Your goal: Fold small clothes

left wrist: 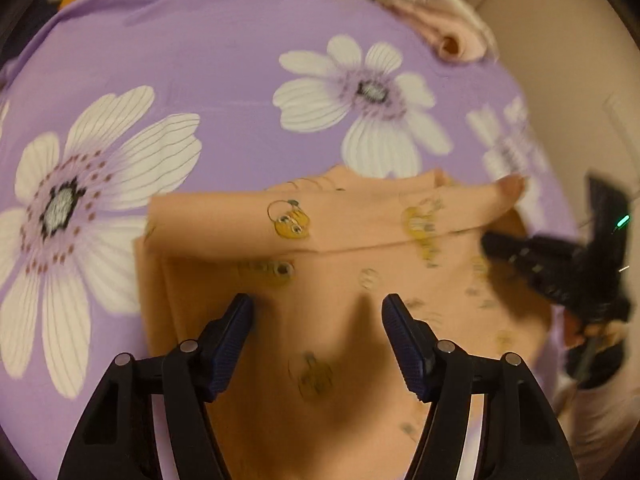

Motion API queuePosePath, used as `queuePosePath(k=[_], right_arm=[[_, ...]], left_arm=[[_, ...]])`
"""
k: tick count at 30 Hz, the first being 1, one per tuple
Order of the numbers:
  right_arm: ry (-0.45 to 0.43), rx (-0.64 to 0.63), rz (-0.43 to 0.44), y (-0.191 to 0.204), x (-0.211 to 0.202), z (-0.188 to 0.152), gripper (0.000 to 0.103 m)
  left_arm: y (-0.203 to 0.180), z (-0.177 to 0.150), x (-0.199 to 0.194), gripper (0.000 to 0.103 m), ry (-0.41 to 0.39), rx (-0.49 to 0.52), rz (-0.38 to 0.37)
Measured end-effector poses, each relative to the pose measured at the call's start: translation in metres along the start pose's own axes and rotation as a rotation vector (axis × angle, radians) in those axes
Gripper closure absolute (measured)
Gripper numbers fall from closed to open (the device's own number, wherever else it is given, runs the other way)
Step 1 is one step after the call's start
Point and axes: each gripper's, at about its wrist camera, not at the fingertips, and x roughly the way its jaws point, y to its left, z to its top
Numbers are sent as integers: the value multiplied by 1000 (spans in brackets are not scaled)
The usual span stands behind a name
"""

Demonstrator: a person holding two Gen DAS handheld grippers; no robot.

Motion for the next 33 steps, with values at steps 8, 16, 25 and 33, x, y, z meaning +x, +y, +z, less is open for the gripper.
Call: queuePosePath(k=[8, 16, 25, 33], right_arm=[[-154, 113, -31, -26, 4, 62, 89], [-224, 213, 32, -70, -65, 8, 86], [-158, 309, 71, -67, -83, -90, 68], [-102, 247, 99, -48, -69, -120, 93]], left_arm=[[25, 56, -4, 36, -202, -231, -47], [23, -2, -48, 36, -193, -122, -113], [-4, -96, -61, 36, -128, 0, -175], [-3, -125, -48, 36, -63, -18, -167]])
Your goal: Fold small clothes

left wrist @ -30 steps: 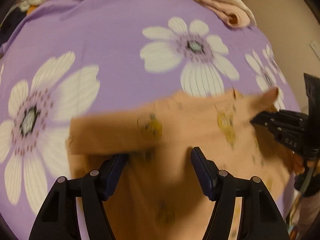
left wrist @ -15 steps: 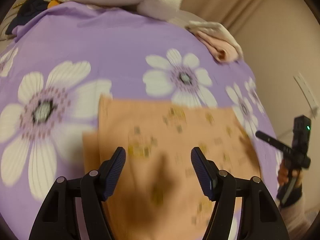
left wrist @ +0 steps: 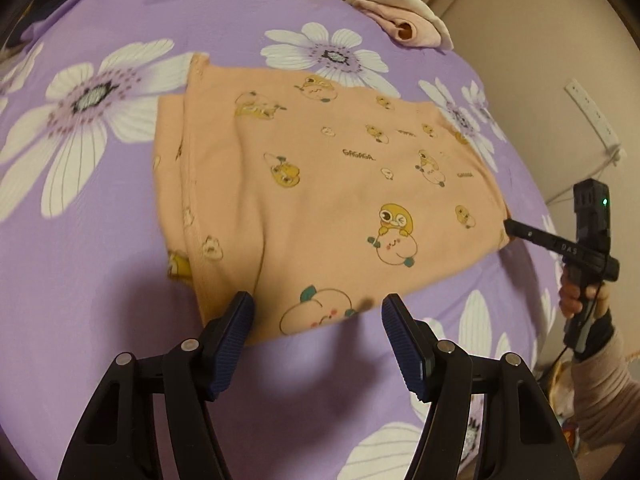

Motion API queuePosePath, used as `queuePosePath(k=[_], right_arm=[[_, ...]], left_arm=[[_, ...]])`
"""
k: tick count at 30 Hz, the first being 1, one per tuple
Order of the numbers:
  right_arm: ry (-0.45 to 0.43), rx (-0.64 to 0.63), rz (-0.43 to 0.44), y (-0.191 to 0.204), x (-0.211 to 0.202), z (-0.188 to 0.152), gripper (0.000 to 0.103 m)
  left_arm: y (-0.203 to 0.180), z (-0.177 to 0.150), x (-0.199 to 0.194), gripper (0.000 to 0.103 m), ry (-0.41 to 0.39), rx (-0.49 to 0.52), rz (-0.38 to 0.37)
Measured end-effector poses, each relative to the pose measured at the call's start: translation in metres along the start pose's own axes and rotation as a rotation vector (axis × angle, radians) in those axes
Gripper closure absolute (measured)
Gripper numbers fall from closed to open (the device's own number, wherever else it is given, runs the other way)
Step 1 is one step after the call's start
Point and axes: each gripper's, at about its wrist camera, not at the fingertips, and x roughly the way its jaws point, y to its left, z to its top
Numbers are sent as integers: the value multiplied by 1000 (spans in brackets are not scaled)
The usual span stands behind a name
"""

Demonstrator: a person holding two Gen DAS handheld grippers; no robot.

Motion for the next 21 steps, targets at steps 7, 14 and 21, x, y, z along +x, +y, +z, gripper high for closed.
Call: queuePosePath(k=[7, 14, 21], right_arm=[[5, -14, -10, -6, -16, -13, 97], [-8, -42, -131, -3, -18, -6, 86], [-96, -95, -86, 27, -29, 0, 77]], left_arm=[[9, -17, -4, 39, 29, -40, -32], [21, -27, -40, 38, -81, -143, -77], [54, -13, -38, 34, -147, -320, -130]])
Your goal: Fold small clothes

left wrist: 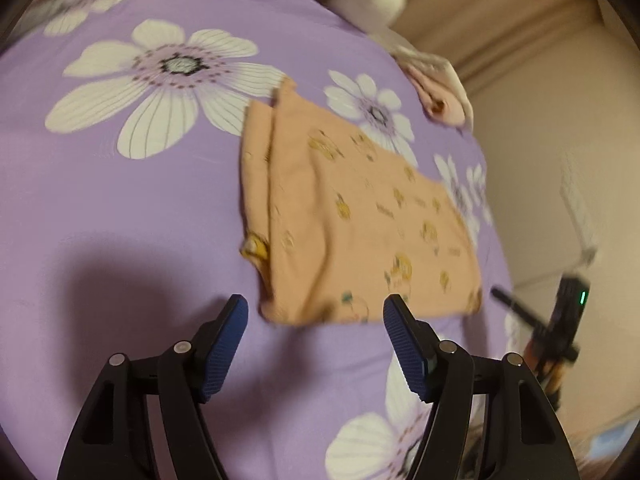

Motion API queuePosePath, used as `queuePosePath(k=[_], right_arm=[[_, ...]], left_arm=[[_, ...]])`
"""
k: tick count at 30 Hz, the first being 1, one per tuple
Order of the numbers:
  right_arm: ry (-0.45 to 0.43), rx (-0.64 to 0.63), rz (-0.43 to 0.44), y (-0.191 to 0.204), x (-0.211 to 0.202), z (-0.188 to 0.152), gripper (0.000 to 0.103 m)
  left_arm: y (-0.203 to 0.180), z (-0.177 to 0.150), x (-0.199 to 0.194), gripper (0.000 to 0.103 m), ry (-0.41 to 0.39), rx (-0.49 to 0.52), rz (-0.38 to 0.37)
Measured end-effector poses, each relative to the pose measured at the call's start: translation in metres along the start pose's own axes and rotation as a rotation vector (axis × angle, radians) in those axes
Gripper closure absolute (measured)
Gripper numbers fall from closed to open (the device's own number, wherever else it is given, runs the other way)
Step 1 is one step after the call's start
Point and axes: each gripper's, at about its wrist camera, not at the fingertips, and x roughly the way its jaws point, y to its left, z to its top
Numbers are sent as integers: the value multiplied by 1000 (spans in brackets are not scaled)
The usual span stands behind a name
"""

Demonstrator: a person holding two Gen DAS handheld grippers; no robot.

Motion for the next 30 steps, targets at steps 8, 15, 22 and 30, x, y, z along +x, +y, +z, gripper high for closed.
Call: queuePosePath(k=[8, 15, 22, 30], right_arm=[[5, -26, 106, 33, 13, 5, 68], [36, -17, 164, 51, 39, 18, 68], [53, -6, 214, 70, 75, 44, 69], [80, -57, 148, 103, 126, 84, 87]], left_arm=[[35, 32, 22, 33, -26, -201, -107], [30, 55, 50, 33, 24, -192, -193], [20, 63, 64, 34, 49, -168, -234], [29, 58, 58, 84, 53, -170, -134]])
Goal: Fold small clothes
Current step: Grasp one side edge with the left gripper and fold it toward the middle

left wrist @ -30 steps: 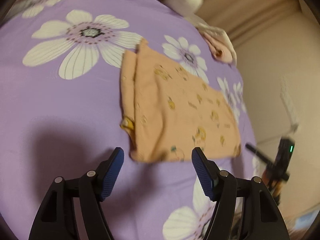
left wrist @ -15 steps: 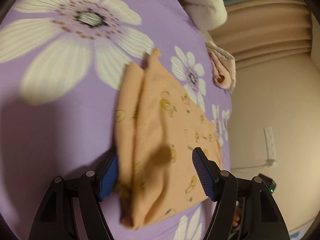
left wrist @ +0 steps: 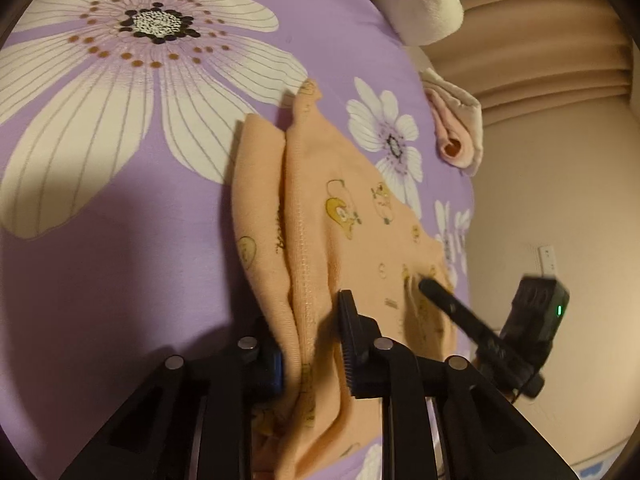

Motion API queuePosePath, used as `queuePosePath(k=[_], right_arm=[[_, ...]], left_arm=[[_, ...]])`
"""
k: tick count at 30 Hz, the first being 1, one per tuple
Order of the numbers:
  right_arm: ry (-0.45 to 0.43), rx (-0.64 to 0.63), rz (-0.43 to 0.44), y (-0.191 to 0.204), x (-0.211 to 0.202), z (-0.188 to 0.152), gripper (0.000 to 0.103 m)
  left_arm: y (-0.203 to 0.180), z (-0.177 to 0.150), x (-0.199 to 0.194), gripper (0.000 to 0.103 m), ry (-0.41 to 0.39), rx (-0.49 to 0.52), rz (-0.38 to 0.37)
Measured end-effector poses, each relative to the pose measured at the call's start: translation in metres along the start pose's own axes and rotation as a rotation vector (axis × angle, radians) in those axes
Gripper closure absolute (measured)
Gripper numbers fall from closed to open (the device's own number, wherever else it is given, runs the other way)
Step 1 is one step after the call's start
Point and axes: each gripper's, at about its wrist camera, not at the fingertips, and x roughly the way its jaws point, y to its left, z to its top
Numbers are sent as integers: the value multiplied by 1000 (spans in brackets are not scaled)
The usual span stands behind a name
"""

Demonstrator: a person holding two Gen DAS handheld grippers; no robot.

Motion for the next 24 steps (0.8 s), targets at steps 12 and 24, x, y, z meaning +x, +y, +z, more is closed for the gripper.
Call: queuePosePath(k=[12, 24], right_arm=[[40, -77, -67, 19, -5, -9, 94], [123, -111, -7, 32, -12, -81, 97]], left_arm=[[-24, 1, -2, 89, -6, 90, 79], [-55, 2, -2, 92, -27, 138, 139]])
